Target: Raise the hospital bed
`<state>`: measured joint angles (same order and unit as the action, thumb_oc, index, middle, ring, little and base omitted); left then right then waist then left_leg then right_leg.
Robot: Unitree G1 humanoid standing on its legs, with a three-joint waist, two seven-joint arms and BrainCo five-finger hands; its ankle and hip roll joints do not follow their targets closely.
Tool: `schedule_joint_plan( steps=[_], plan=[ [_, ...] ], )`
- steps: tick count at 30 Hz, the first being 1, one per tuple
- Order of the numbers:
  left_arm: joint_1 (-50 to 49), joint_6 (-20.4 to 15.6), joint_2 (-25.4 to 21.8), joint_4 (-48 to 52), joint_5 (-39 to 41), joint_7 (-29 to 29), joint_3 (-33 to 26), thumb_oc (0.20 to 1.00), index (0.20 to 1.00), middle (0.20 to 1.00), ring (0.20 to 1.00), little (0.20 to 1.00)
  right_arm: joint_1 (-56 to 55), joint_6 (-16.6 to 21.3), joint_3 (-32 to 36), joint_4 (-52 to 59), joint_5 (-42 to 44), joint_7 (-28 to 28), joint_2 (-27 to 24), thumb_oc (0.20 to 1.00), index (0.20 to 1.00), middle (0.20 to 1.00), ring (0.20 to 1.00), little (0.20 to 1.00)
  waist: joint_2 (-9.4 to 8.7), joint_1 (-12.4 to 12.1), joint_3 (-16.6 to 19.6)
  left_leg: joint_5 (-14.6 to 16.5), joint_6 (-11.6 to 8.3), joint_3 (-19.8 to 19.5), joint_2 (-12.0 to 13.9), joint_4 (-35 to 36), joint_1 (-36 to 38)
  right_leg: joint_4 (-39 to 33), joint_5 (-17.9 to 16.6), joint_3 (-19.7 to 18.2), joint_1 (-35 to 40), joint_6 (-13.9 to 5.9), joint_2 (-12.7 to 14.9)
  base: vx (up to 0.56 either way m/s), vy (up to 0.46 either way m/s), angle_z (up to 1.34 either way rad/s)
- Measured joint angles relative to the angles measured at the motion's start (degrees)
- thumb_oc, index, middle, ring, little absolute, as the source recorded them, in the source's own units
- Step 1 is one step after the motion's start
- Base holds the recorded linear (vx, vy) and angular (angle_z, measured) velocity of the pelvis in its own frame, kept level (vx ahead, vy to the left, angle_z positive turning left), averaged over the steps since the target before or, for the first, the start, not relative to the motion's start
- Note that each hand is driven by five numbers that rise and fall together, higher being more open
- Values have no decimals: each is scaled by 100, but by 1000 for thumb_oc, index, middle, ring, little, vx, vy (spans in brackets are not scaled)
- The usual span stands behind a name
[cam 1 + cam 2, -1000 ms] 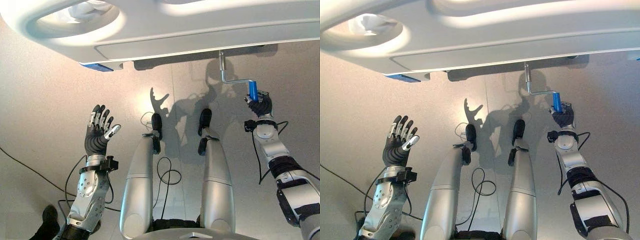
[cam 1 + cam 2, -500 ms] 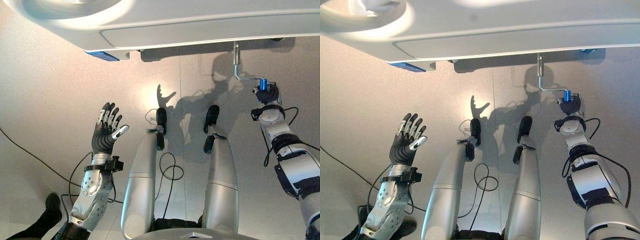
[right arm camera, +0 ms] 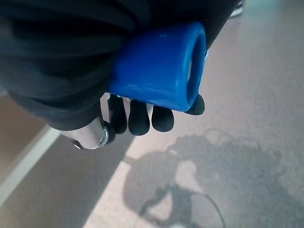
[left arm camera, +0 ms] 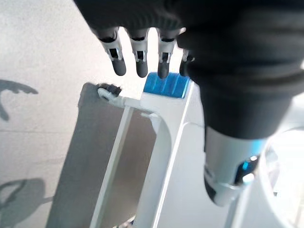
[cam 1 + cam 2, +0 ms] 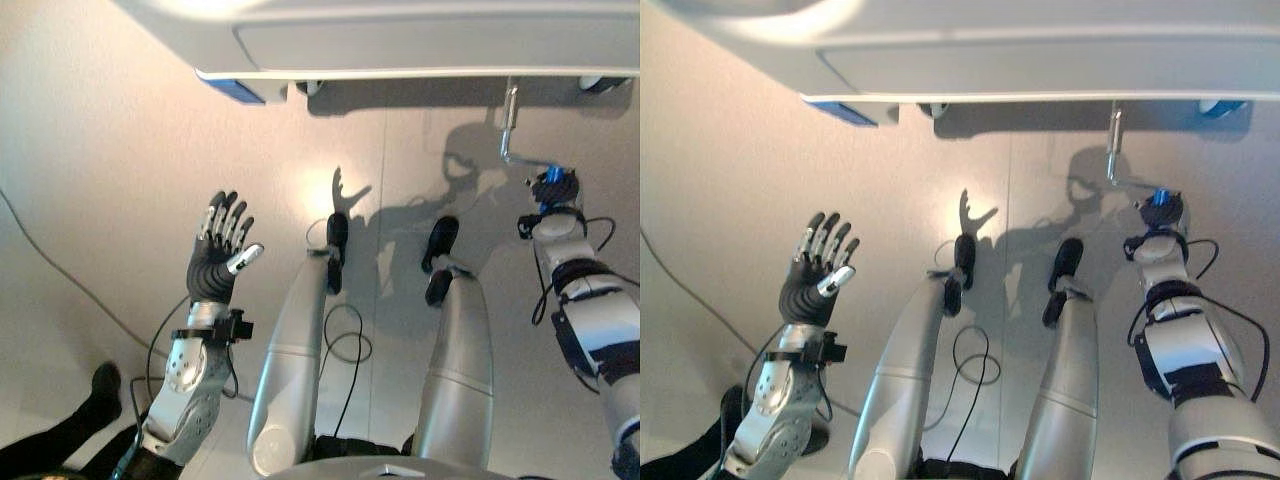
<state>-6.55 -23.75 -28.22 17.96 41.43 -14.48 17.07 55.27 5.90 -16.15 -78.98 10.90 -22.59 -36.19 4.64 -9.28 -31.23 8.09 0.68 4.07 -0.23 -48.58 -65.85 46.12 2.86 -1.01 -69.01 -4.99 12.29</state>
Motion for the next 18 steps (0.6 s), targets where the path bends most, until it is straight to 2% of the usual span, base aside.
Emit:
schedule_joint_plan(
  steps=[10, 18],
  plan=[
    [45, -11, 32, 122, 17, -14, 45, 1000, 1000, 1000, 1000, 1000, 200, -124, 70, -6, -2, 87, 333, 200, 200, 200, 200, 200, 87, -61, 1, 46, -134, -103, -5, -248, -305, 412, 160, 19, -382, 143, -23, -2, -1, 1],
    [57, -10, 126, 124, 42, -37, 44, 1000, 1000, 1000, 1000, 1000, 257, -165, -46, 20, -9, 104, 651, 200, 200, 200, 200, 200, 97, 40, 4, 64, -161, -112, 8, -298, -332, 502, 196, 32, -428, 174, -29, 0, 0, 0]
  ],
)
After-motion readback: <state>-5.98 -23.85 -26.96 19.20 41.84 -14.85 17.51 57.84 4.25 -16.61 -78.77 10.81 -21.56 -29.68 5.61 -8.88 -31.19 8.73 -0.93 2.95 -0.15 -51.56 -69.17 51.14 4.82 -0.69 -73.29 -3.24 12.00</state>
